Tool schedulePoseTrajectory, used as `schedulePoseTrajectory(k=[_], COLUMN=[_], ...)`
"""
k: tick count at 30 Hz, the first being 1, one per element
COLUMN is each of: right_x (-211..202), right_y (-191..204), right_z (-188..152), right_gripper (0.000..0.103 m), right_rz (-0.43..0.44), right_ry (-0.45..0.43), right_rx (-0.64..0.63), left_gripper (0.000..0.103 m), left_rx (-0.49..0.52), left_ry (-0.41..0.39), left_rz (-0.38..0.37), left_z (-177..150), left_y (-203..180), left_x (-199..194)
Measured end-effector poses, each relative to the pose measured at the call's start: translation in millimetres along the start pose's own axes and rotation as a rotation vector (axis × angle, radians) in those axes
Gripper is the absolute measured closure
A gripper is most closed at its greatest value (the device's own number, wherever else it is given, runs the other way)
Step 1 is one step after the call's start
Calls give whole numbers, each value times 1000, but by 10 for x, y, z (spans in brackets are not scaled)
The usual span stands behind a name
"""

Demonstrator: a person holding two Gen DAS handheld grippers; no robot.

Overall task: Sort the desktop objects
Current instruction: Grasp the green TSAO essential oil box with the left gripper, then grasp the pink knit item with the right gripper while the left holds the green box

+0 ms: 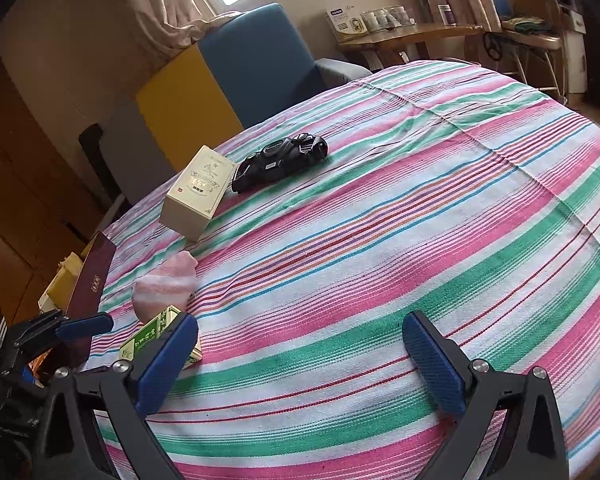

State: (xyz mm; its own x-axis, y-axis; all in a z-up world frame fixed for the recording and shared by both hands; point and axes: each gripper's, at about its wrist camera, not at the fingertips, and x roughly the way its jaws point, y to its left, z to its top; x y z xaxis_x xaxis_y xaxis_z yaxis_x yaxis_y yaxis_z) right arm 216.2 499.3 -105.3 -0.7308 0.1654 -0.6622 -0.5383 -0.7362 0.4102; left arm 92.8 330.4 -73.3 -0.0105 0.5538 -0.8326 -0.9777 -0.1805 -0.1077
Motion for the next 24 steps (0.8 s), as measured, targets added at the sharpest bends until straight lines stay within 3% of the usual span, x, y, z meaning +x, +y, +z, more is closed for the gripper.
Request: schedulePoseTrajectory(k=[1, 3, 5, 19, 24], right_x=[3, 8, 23, 125, 180], right_y=[4, 20, 47, 239, 543], right_z=[-2, -10, -7, 13, 94], right_gripper=[0, 0, 0, 0, 1], right_rz=[-3, -14, -32, -153, -71], right_ry=[-1, -4, 1, 33, 50], right_rx=[-5, -14, -21, -72, -75], left_gripper=[47, 65, 68, 69, 69], left_rx=[-1, -12, -32, -372, -469], left_ry=[14, 35, 46, -39, -79], left_rz=[-1, 7, 19, 146, 168], left_z=[-7, -48, -110, -886, -1153], left_y=[-6, -2, 14, 481, 642], left_x=[42, 100, 123, -474, -623])
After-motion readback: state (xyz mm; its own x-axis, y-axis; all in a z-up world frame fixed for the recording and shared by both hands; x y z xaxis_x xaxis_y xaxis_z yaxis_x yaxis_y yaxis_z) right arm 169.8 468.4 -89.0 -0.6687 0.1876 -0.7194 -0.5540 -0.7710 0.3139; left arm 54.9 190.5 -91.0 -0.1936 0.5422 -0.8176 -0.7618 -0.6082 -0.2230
